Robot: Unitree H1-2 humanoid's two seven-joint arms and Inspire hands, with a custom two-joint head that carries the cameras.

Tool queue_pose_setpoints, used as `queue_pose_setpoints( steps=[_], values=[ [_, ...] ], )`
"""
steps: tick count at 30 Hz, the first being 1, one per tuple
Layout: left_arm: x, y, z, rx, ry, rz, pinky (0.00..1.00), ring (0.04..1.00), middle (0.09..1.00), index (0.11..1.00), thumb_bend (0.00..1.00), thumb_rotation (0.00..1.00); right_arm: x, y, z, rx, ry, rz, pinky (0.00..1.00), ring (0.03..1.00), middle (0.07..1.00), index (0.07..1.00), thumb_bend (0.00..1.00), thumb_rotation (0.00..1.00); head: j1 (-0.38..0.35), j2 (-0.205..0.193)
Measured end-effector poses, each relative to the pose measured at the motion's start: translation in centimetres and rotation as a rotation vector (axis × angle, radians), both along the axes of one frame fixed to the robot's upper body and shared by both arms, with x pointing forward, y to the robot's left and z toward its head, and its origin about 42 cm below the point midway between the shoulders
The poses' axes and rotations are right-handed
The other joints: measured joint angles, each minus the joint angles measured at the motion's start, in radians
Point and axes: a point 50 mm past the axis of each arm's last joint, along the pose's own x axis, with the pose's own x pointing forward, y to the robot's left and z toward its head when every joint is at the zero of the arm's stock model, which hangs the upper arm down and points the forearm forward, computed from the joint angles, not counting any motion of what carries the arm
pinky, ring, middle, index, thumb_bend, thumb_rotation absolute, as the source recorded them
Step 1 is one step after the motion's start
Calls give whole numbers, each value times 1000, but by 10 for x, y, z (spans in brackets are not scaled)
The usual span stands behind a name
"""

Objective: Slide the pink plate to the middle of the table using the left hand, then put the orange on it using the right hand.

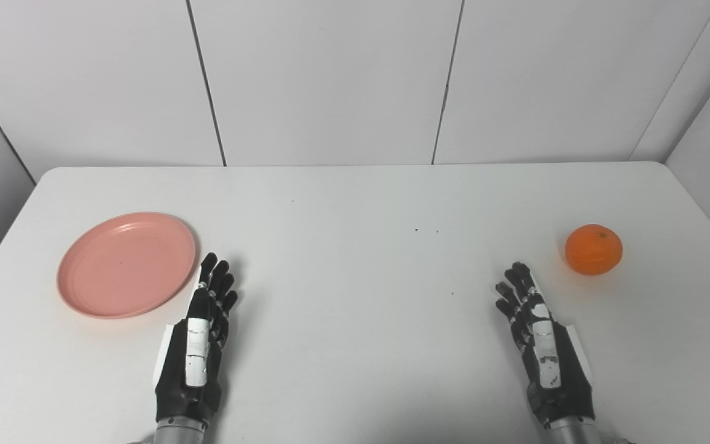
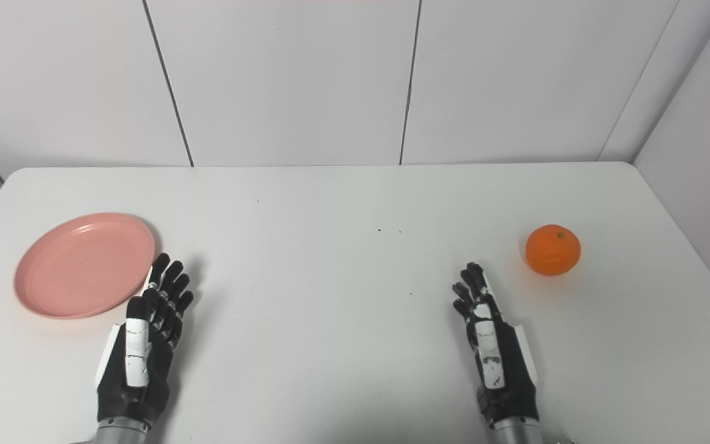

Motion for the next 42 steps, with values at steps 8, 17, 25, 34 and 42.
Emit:
queue_pose_setpoints(
  steps=[8,17,25,34,42],
  values=[
    [-1,-1,3,21,51,-13,1000,1000,1000,1000,869,997,0,0,1,-6,-10,5,941,932,954,952,897,1000,3,3],
    [-1,-1,1,22,76,-17,1000,1000,1000,1000,845,999,0,1,1,-10,-10,8,938,930,956,956,896,1000,2,3],
    [-1,-1,1,24,76,-16,1000,1000,1000,1000,849,1000,0,1,1,-10,-9,8,942,932,960,960,888,1000,2,6],
    [-1,-1,1,24,76,-17,1000,1000,1000,1000,852,1000,0,1,1,-10,-9,8,940,928,956,955,898,1000,3,6],
    [-1,-1,1,26,76,-17,1000,1000,1000,1000,856,989,0,1,1,-7,-10,8,935,926,955,954,902,1000,2,8]
  ],
)
